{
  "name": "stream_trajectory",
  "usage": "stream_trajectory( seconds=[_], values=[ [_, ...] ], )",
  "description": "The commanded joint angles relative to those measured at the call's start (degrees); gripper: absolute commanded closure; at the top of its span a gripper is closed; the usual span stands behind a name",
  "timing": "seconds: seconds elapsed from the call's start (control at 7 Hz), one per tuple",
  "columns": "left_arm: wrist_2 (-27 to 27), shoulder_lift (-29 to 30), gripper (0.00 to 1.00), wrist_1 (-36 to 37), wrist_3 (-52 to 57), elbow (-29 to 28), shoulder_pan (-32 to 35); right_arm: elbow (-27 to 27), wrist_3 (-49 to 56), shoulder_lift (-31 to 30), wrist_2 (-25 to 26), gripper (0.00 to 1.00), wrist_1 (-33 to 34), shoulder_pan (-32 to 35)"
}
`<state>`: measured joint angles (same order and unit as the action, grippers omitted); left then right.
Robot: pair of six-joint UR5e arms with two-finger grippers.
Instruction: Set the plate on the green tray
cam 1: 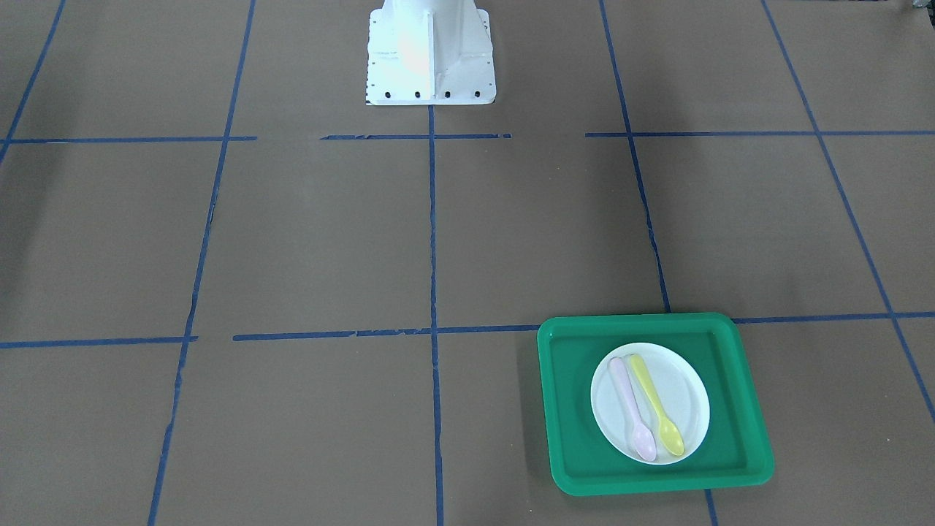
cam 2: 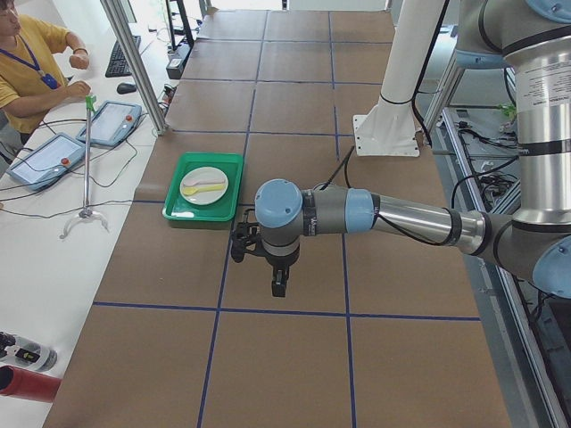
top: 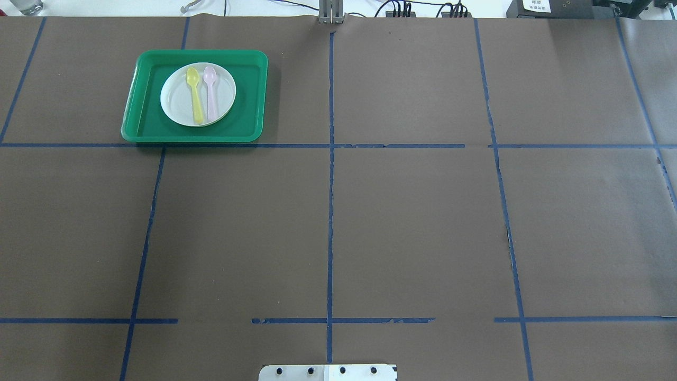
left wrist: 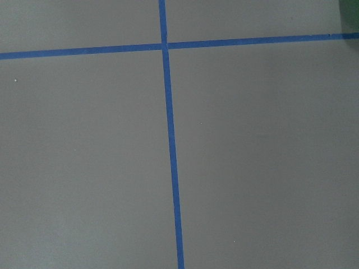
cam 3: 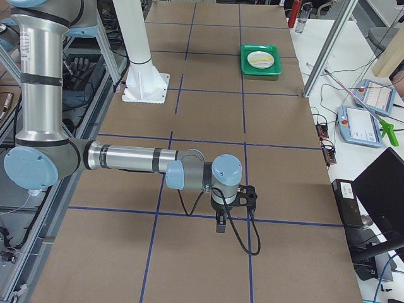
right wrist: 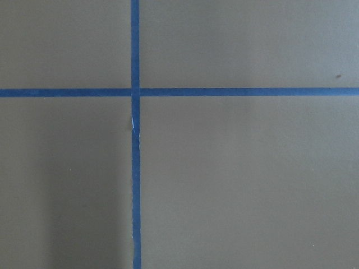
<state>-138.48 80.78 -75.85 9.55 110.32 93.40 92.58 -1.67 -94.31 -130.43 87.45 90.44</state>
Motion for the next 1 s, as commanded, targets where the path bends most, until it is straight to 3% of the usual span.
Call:
stream_trajectory(
  seconds=[0.0, 0.86],
  values=[
    [0.06, 2.45, 0.00, 0.43, 0.21, -0.81, 0.03, 0.06, 0.00, 0.00, 0.00, 0.00, 0.00, 0.00],
    [0.23, 2.27, 0.00, 0.62, 0.21, -0.02, 0.21, 0.06, 0.00, 0.00, -0.09, 0.00, 0.00, 0.00]
  ],
)
